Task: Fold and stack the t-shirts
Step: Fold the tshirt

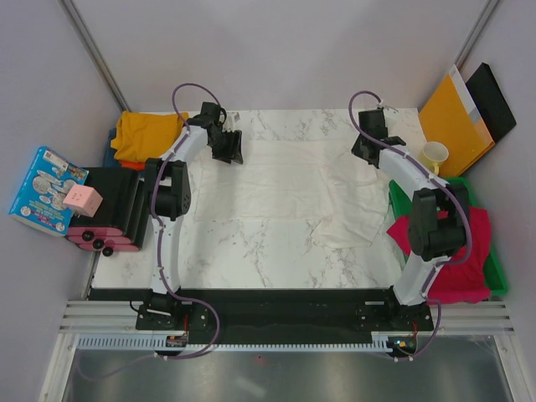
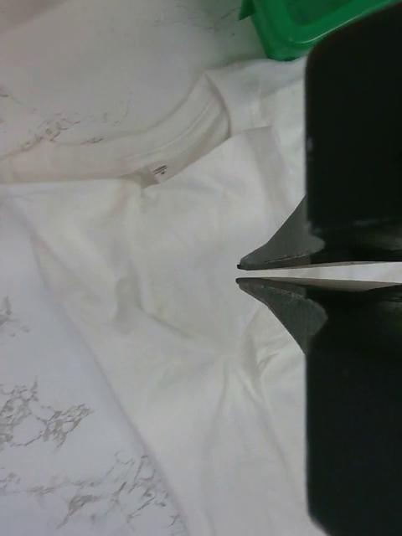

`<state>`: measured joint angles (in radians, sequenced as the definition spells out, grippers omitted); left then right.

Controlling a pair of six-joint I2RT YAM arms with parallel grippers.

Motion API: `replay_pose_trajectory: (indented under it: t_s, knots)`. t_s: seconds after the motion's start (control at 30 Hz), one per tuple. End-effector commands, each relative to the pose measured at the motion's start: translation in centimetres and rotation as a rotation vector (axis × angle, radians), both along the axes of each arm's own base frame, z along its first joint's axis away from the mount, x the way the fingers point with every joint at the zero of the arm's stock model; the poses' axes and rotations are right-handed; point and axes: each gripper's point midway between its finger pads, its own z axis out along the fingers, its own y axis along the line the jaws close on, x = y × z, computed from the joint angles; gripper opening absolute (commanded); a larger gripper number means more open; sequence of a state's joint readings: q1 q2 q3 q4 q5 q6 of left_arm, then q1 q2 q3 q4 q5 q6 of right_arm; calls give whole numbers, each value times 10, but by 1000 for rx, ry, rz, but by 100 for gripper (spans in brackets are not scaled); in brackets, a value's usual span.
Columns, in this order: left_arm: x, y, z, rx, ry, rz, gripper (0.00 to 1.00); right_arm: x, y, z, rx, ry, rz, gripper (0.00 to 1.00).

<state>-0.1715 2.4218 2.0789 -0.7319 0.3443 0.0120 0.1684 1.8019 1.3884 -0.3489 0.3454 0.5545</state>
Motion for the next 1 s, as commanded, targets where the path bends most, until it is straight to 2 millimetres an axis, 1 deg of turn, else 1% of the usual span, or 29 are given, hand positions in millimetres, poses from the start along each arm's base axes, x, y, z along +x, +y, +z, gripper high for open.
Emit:
replay_pose_trajectory:
  t_s: [0.0, 0.03, 0.07, 0.1, 0.2, 0.27, 0.3, 0.43, 0.47, 0.5, 0.53, 0.57, 0.6, 0.63, 0.67, 0.7, 0.73, 0.77, 0.8, 0.83, 0.87, 0.9, 0.93, 0.97]
  knots:
    - [-12, -1, -7, -7, 59, -6, 58, 19, 5, -32, -12, 56, -1, 10]
    - [-15, -1, -9, -7, 65, -7, 58, 20, 5, -39, -11, 68, -2, 6]
    - [-15, -1, -8, -7, 65, -7, 58, 19, 5, -52, -13, 93, -9, 6]
    - [-16, -1, -7, -6, 65, -6, 58, 18, 4, -57, -17, 102, -15, 5]
    - [-19, 1, -3, 1, 61, -8, 58, 2, 1, -86, -9, 169, -34, 5]
    - [-21, 3, 2, 9, 50, -17, 58, -4, 0, -91, -8, 176, -39, 5]
    - [-21, 3, 5, 11, 45, -20, 58, -9, -2, -97, -11, 190, -40, 6]
    - [-23, 7, 13, 20, 30, -18, 58, -8, 1, -102, -14, 197, -21, 6]
    - [-21, 7, 20, 12, 7, -17, 58, -5, 2, -100, -12, 190, -12, 7]
    - [-20, 7, 27, 4, -10, -13, 59, -2, 3, -97, -15, 184, -1, 8]
    - [-22, 9, 27, -2, -13, -8, 59, 3, 5, -93, -11, 162, 6, 10]
    - [-16, 8, 48, -15, -75, -1, 60, 7, 6, -82, -9, 131, 11, 12]
    - [-20, 9, 48, -13, -83, 0, 61, 12, 8, -74, -1, 91, 14, 18]
    - [-19, 12, 53, -3, -106, 15, 65, 15, 10, -55, 7, 42, 23, 22]
    - [-19, 14, 77, -10, -161, 24, 68, 17, 12, -46, 13, 15, 25, 26]
    - [-20, 16, 80, -4, -184, 30, 70, 18, 12, -36, 20, -11, 25, 32]
    - [-21, 19, 90, -1, -210, 37, 72, 17, 15, -18, 27, -50, 29, 36]
    - [-23, 21, 96, 3, -224, 47, 73, 16, 18, -10, 25, -65, 30, 38]
    - [-29, 24, 109, 5, -248, 53, 74, 11, 18, -7, 20, -69, 27, 43]
    - [-33, 27, 113, 6, -253, 59, 74, 6, 23, 9, 23, -99, 39, 44]
    - [-39, 30, 116, 9, -253, 64, 74, 1, 27, 13, 22, -105, 49, 45]
    - [-53, 33, 120, 8, -251, 62, 74, -10, 29, 7, 17, -79, 56, 45]
    - [-62, 35, 119, 6, -242, 59, 73, -19, 36, 20, 13, -102, 73, 45]
    - [-73, 36, 118, 9, -234, 46, 72, -27, 38, 21, 12, -100, 79, 45]
